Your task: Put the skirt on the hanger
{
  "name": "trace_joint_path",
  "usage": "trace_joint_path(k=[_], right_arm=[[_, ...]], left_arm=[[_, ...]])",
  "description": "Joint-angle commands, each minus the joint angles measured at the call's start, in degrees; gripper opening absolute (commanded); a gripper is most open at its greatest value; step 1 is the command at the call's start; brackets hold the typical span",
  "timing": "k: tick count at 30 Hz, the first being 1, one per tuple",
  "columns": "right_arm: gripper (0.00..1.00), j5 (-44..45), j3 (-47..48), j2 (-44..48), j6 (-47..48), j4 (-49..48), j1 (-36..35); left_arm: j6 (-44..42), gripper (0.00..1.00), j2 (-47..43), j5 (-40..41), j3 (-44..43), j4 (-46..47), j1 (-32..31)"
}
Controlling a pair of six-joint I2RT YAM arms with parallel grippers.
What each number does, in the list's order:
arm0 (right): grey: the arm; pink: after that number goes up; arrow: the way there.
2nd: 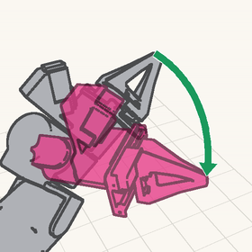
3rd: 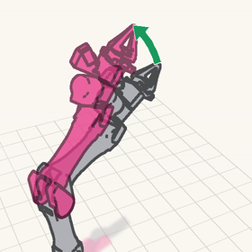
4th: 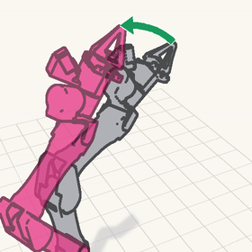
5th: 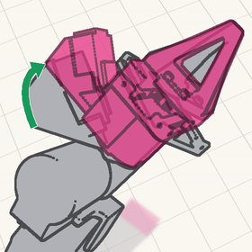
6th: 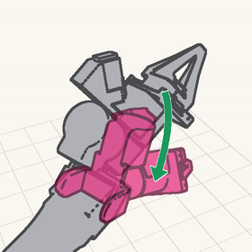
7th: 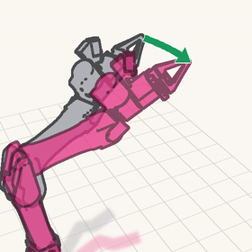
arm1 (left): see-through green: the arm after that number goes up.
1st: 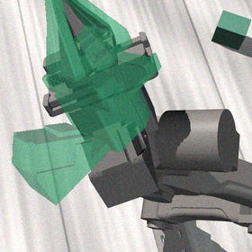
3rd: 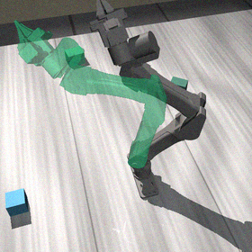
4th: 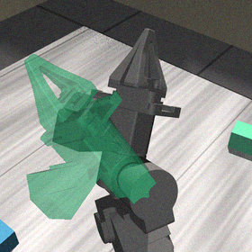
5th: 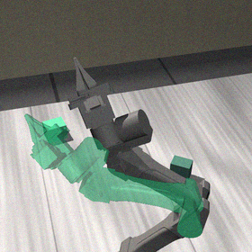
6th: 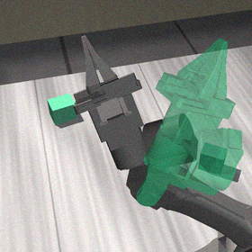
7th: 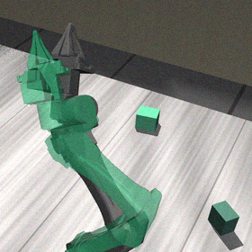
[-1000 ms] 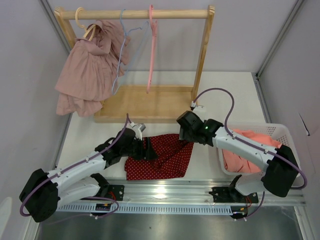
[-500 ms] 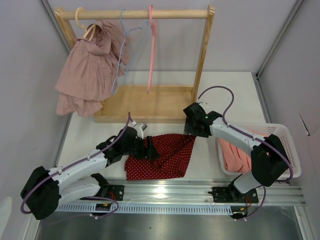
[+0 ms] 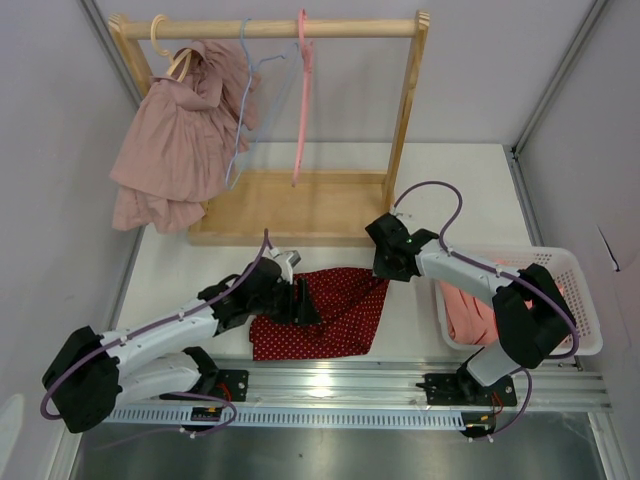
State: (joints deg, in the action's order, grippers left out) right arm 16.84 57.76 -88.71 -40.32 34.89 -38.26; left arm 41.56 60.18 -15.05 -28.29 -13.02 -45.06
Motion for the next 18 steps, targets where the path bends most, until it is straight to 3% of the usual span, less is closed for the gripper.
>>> trace_joint_path(k=[1,4,12,16,18], right_arm=[[0.46,0.82,-0.63,0.37,-0.29,-1.32,0.29],[0.25,0.83,-0.80,0.99,-0.47,-1.23,0.29],[0.12,1.00,-0.72,3.98,-0.20,0.08,0.29],[0.03,1.00,-0.54,5.47,-0.29,1.13,0.29],[0.01,1.26,0.25,6.96,-0.11,2.10,0.29]], left_arm=[[1.86,0.61,-2.35,1.16,-1.06,0.36,-0.47],[2.03,0.50,-2.61,1.34,-0.80,-0.08,-0.56],[1.33,0.27,-2.35,1.07,-1.50,-0.78,-0.64],[0.89,0.02,-2.61,1.16,-2.20,-2.44,-0.56],[0.19,0.00,-3.66,1.07,-2.99,-3.76,-0.56]])
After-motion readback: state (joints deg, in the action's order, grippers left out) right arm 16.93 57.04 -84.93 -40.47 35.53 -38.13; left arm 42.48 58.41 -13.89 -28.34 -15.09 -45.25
